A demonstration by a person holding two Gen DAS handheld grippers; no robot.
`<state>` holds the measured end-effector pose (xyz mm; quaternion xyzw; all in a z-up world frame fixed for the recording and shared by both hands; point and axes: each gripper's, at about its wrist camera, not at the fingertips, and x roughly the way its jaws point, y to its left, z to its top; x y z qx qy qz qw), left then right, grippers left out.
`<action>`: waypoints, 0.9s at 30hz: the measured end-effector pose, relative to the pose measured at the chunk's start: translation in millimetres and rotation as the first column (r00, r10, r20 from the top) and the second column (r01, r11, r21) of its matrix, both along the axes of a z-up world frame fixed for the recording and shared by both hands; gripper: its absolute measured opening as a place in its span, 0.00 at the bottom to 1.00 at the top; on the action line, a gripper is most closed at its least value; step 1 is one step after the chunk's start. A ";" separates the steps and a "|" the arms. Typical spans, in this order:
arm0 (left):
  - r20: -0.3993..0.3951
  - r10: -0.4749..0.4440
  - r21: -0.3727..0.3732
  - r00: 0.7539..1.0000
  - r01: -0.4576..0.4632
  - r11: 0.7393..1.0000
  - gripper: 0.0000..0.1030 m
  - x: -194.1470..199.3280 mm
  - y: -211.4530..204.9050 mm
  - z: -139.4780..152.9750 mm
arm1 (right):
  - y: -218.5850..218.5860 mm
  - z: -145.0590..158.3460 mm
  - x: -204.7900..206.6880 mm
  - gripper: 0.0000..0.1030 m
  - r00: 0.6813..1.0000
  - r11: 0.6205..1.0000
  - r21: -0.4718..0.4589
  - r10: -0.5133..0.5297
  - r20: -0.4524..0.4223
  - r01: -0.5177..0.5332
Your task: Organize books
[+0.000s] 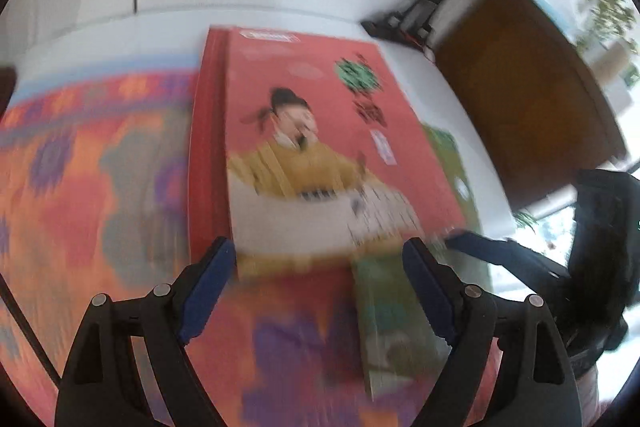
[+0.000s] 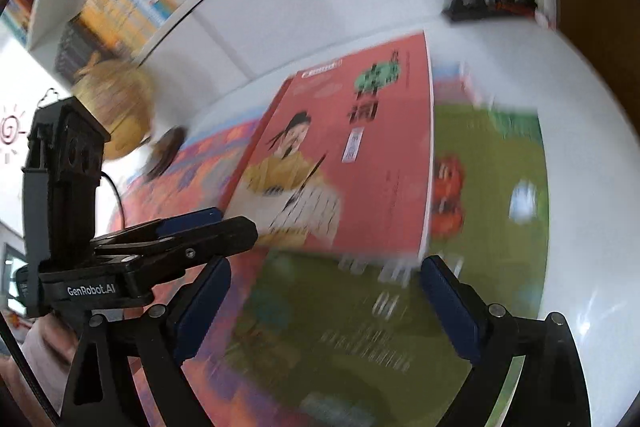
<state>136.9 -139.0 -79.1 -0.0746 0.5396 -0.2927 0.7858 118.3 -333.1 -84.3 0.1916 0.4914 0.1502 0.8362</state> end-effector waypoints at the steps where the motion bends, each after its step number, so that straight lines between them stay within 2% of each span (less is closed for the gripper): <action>1: -0.041 0.004 -0.029 0.999 -0.005 1.000 0.81 -18.3 10.4 -3.5 | 8.3 -2.1 -17.0 0.92 0.999 0.996 0.083 0.043 -0.024 -0.041; 3: -0.139 0.004 -0.046 0.990 -0.010 0.999 0.81 -48.7 29.0 -12.9 | 28.8 -1.7 -54.7 0.91 0.994 0.990 0.103 0.098 -0.049 -0.093; 4: -0.187 0.011 -0.031 0.982 -0.017 0.999 0.81 -63.6 40.6 -18.8 | 35.0 0.5 -67.6 0.89 0.992 0.991 0.079 0.117 -0.052 -0.113; 5: -0.197 0.029 -0.015 0.980 -0.032 0.999 0.81 -71.0 50.6 -19.6 | 40.1 4.7 -82.0 0.89 0.990 0.991 0.025 0.131 -0.051 -0.130; 6: -0.185 0.042 -0.009 0.982 -0.045 0.999 0.81 -73.1 58.1 -17.3 | 41.2 9.5 -89.1 0.89 0.991 0.991 -0.025 0.128 -0.041 -0.129; 8: -0.104 0.085 0.023 0.991 -0.083 0.996 0.81 -58.2 69.9 -4.5 | 31.2 28.1 -86.2 0.89 0.997 0.986 -0.151 0.072 0.041 -0.065; 10: 0.001 0.123 0.062 0.992 -0.123 0.991 0.81 -28.4 70.4 8.2 | 15.1 43.3 -64.4 0.89 0.991 0.969 -0.238 -0.030 0.130 0.061; 11: 0.046 0.140 0.073 0.989 -0.143 0.987 0.81 -16.0 68.3 13.4 | 4.5 48.9 -44.9 0.89 0.981 0.958 -0.253 -0.094 0.170 0.136; 13: 0.119 0.160 0.044 0.980 -0.166 0.985 0.81 9.8 57.3 20.5 | -11.5 49.3 -3.9 0.89 0.969 0.964 -0.183 -0.156 0.192 0.191; 15: 0.151 0.140 -0.012 0.979 -0.140 0.990 0.81 27.9 38.2 18.7 | -24.0 34.7 37.7 0.89 0.970 0.974 -0.066 -0.208 0.129 0.217; 16: 0.147 0.119 -0.035 0.982 -0.115 0.993 0.81 36.1 26.5 12.7 | -29.2 22.3 59.2 0.89 0.968 0.972 0.013 -0.233 0.089 0.233; 18: 0.108 0.095 -0.012 0.990 -0.094 0.996 0.81 47.0 8.8 -4.0 | -34.5 -6.5 82.6 0.90 0.963 0.954 0.135 -0.268 -0.025 0.269; 19: 0.064 0.076 0.002 0.995 -0.076 0.997 0.81 50.3 1.2 -14.8 | -33.3 -3.9 80.5 0.89 0.960 0.949 0.159 -0.279 0.028 0.271; 20: 0.107 0.075 0.004 0.991 -0.076 0.997 0.81 46.8 -1.1 -13.8 | -29.1 -4.0 80.5 0.91 0.969 0.952 0.195 -0.245 0.029 0.235; 21: 0.125 0.058 0.000 0.990 -0.059 0.998 0.84 42.1 -1.9 -12.0 | -23.5 -5.5 80.1 0.91 0.977 0.957 0.203 -0.211 0.007 0.205; 23: 0.120 0.043 0.034 0.992 -0.047 0.998 0.84 36.8 -5.6 -11.6 | -10.9 -1.2 73.8 0.91 0.987 0.979 0.135 -0.157 0.031 0.152; 25: 0.115 0.016 0.057 0.993 -0.023 0.998 0.84 30.1 -8.1 -8.3 | -3.0 2.3 66.9 0.91 0.993 0.989 0.094 -0.118 0.016 0.116; 26: 0.108 0.003 0.061 0.994 -0.010 0.998 0.82 26.6 -6.1 -6.3 | -0.8 3.3 63.7 0.91 0.995 0.989 0.106 -0.102 -0.002 0.101; 27: 0.086 -0.037 0.012 0.996 0.036 0.999 0.78 17.8 -2.9 -4.5 | 2.2 1.8 61.0 0.91 0.997 0.987 0.143 -0.078 -0.018 0.080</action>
